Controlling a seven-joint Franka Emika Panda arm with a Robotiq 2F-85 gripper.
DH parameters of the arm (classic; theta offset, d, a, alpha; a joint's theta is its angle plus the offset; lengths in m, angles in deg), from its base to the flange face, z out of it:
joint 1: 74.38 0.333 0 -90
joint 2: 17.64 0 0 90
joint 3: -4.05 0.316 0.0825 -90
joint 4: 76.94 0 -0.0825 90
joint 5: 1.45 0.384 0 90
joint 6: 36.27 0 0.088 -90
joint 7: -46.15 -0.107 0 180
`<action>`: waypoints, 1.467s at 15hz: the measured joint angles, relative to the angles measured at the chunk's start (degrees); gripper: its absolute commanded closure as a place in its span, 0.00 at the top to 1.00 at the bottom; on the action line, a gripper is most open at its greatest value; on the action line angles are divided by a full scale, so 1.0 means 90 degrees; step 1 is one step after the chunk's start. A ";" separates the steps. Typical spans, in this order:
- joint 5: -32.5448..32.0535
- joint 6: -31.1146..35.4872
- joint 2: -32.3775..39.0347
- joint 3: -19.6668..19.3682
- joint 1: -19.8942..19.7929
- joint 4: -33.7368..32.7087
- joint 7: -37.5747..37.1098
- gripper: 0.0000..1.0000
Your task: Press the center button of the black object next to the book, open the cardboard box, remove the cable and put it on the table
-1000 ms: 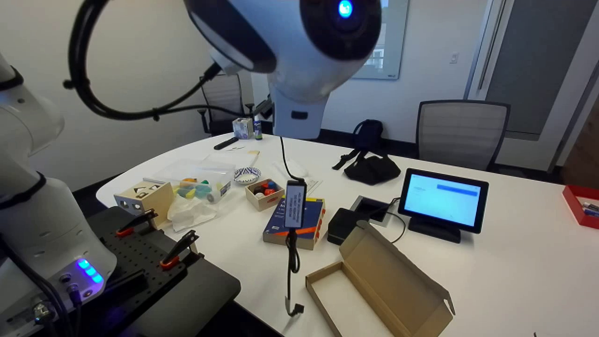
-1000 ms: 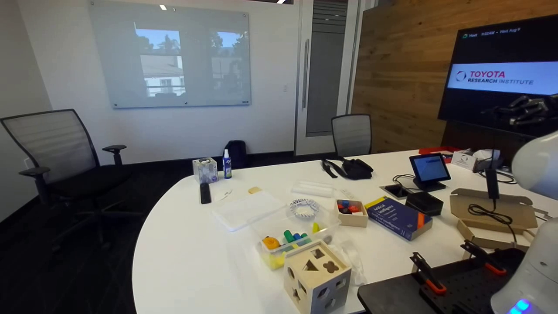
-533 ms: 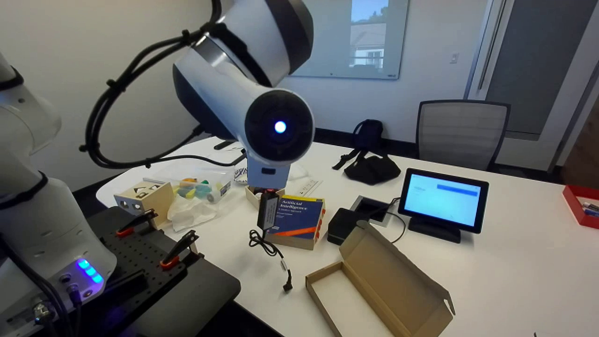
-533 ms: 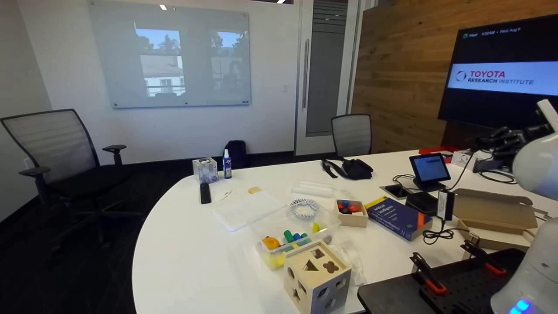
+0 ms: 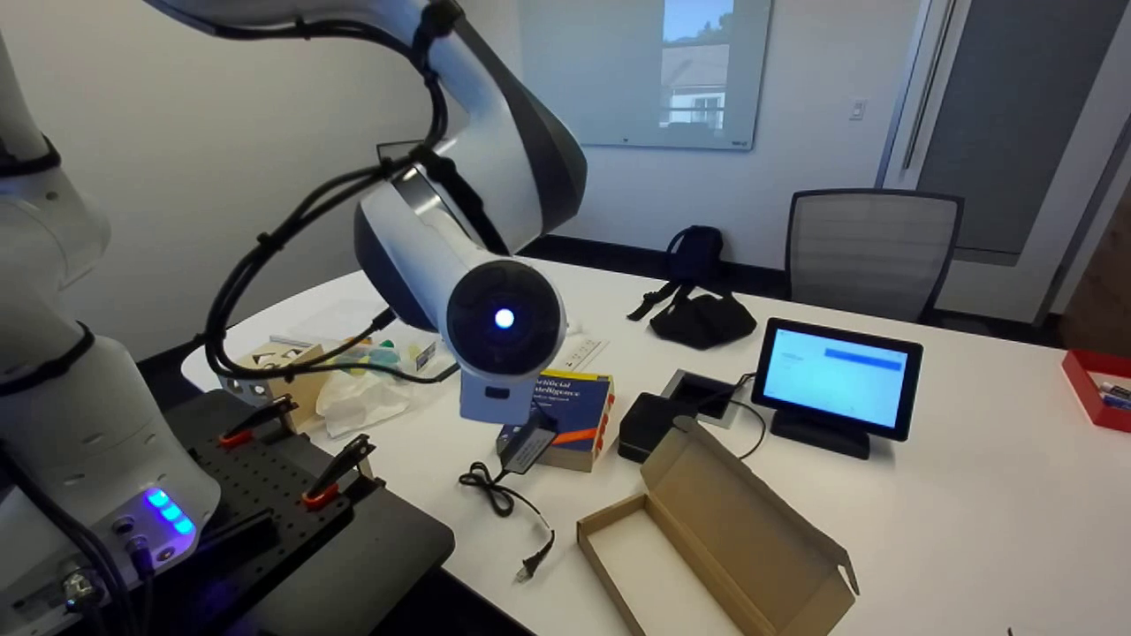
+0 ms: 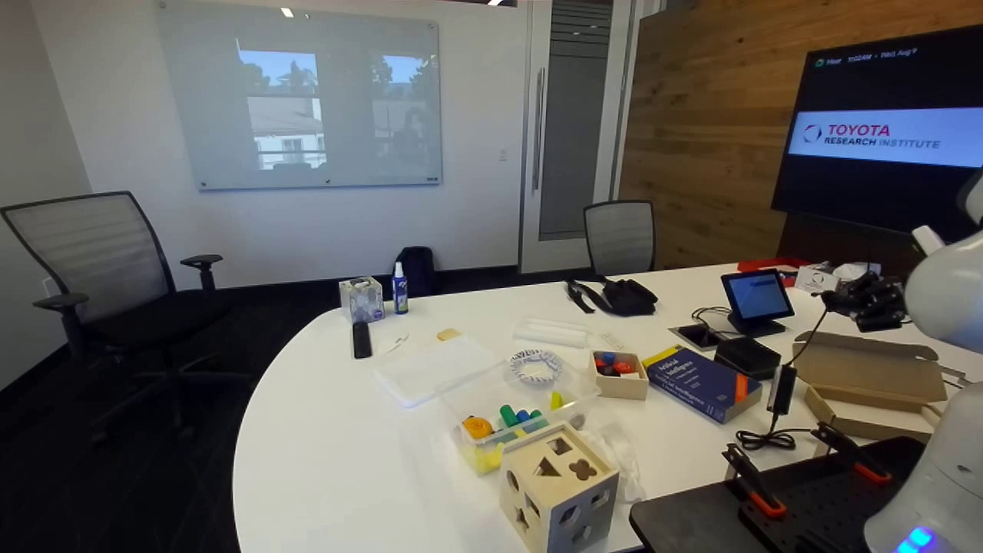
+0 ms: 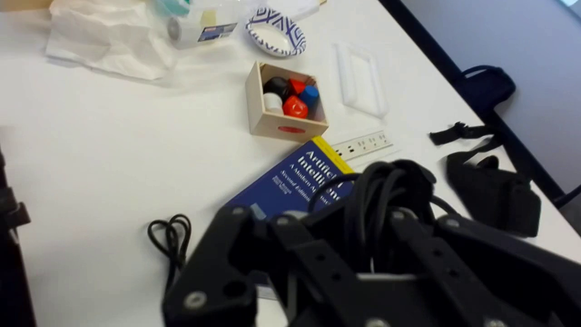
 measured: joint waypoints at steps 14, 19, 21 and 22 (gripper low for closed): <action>0.2707 0.1491 0.2356 0.0469 0.0030 -0.0082 0.3314 0.01; 0.4563 0.0917 0.3072 0.0673 0.0154 -0.0307 0.5130 0.01; 0.5149 0.0681 0.3405 0.0671 0.0261 -0.0425 0.5528 0.30; 0.5383 0.0631 0.3557 0.0667 0.0328 -0.0479 0.5647 0.37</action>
